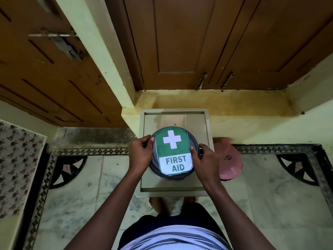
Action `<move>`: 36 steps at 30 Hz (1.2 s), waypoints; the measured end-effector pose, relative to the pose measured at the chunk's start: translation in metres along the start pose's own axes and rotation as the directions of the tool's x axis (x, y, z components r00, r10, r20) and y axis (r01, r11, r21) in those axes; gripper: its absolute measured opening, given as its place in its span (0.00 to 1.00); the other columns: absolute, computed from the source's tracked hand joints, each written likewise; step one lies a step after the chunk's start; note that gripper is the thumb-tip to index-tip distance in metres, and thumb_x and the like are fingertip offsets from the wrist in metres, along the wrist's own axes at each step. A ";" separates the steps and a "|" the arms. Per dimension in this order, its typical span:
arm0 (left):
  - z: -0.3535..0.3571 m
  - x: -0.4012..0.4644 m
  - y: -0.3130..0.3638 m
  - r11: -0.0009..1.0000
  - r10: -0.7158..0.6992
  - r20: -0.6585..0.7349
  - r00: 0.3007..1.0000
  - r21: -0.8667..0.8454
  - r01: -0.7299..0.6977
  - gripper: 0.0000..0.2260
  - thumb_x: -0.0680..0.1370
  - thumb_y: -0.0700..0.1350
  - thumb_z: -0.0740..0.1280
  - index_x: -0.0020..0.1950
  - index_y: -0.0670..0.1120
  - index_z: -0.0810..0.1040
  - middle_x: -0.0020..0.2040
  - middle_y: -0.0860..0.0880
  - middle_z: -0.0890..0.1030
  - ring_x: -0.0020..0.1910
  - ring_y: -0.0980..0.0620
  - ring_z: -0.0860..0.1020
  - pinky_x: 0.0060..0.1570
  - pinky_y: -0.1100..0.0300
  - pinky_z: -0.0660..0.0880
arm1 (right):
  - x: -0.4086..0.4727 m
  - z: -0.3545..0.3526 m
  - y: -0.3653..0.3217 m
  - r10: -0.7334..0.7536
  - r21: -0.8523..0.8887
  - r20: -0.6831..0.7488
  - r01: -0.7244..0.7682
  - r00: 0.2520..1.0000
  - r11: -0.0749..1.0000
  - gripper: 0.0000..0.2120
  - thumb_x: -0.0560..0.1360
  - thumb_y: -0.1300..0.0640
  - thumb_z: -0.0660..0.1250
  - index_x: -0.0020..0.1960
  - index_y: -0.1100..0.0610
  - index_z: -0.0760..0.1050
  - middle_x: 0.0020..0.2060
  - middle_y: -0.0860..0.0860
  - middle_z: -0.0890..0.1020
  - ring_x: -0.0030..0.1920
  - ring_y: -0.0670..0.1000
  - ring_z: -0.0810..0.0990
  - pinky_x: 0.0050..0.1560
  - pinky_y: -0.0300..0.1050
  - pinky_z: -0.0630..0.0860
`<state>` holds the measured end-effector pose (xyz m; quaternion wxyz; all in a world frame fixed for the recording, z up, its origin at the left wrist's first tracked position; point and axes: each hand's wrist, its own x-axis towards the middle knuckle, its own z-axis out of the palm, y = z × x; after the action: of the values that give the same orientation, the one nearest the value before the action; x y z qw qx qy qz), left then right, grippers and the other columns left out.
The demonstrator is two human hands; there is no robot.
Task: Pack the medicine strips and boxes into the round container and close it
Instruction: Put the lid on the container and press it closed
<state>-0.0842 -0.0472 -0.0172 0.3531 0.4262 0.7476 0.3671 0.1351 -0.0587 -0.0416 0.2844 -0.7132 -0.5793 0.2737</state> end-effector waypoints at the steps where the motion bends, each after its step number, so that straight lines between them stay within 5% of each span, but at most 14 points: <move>1: 0.001 -0.003 -0.001 0.999 0.042 -0.019 0.999 0.029 -0.041 0.10 0.83 0.46 0.68 0.60 0.47 0.87 0.44 0.56 0.86 0.41 0.63 0.83 0.35 0.72 0.76 | -0.001 0.001 0.000 -0.020 -0.030 -0.004 0.020 1.000 0.999 0.12 0.81 0.52 0.68 0.49 0.61 0.81 0.37 0.55 0.82 0.35 0.51 0.78 0.35 0.44 0.69; 5: 0.009 -0.006 -0.017 0.986 0.078 -0.110 0.991 0.154 -0.060 0.11 0.84 0.47 0.66 0.58 0.45 0.87 0.43 0.45 0.83 0.44 0.47 0.81 0.41 0.55 0.76 | -0.007 0.004 0.000 -0.026 -0.125 0.024 0.029 0.999 0.992 0.13 0.81 0.51 0.66 0.54 0.61 0.80 0.44 0.56 0.79 0.41 0.52 0.75 0.40 0.42 0.67; 8: 0.015 -0.006 -0.028 0.974 0.083 -0.127 0.988 0.222 -0.053 0.13 0.85 0.47 0.63 0.57 0.45 0.86 0.44 0.45 0.79 0.45 0.46 0.77 0.41 0.58 0.68 | -0.014 0.010 -0.001 -0.008 -0.138 0.066 0.017 0.998 0.990 0.15 0.81 0.49 0.66 0.57 0.60 0.79 0.48 0.56 0.76 0.45 0.54 0.77 0.41 0.45 0.74; 15: 0.023 -0.003 -0.042 0.965 0.078 -0.140 0.987 0.258 -0.039 0.13 0.85 0.46 0.61 0.58 0.45 0.86 0.44 0.45 0.79 0.43 0.49 0.76 0.40 0.59 0.66 | -0.022 0.016 0.002 0.016 -0.078 0.078 -0.010 0.997 0.997 0.14 0.81 0.52 0.67 0.60 0.61 0.79 0.53 0.56 0.73 0.49 0.55 0.77 0.50 0.49 0.79; 28: 0.025 0.014 -0.043 0.957 0.108 -0.085 0.991 0.278 -0.081 0.14 0.85 0.48 0.62 0.59 0.44 0.86 0.44 0.42 0.80 0.43 0.47 0.77 0.40 0.59 0.66 | -0.007 0.025 0.009 0.055 -0.071 0.047 -0.052 0.997 0.996 0.12 0.83 0.55 0.64 0.59 0.63 0.80 0.51 0.57 0.74 0.45 0.54 0.75 0.46 0.43 0.69; 36: 0.036 0.029 -0.053 0.958 0.078 -0.040 0.996 0.279 -0.064 0.21 0.86 0.56 0.55 0.56 0.47 0.84 0.48 0.43 0.80 0.50 0.44 0.78 0.48 0.52 0.74 | 0.030 0.040 0.004 0.131 -0.131 0.052 -0.123 0.990 0.984 0.27 0.83 0.40 0.50 0.51 0.60 0.78 0.48 0.57 0.78 0.48 0.59 0.77 0.46 0.54 0.75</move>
<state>-0.0853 -0.0322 -0.0855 0.2573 0.4886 0.7846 0.2820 0.1146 -0.0268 -0.0740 0.2026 -0.7566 -0.5573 0.2754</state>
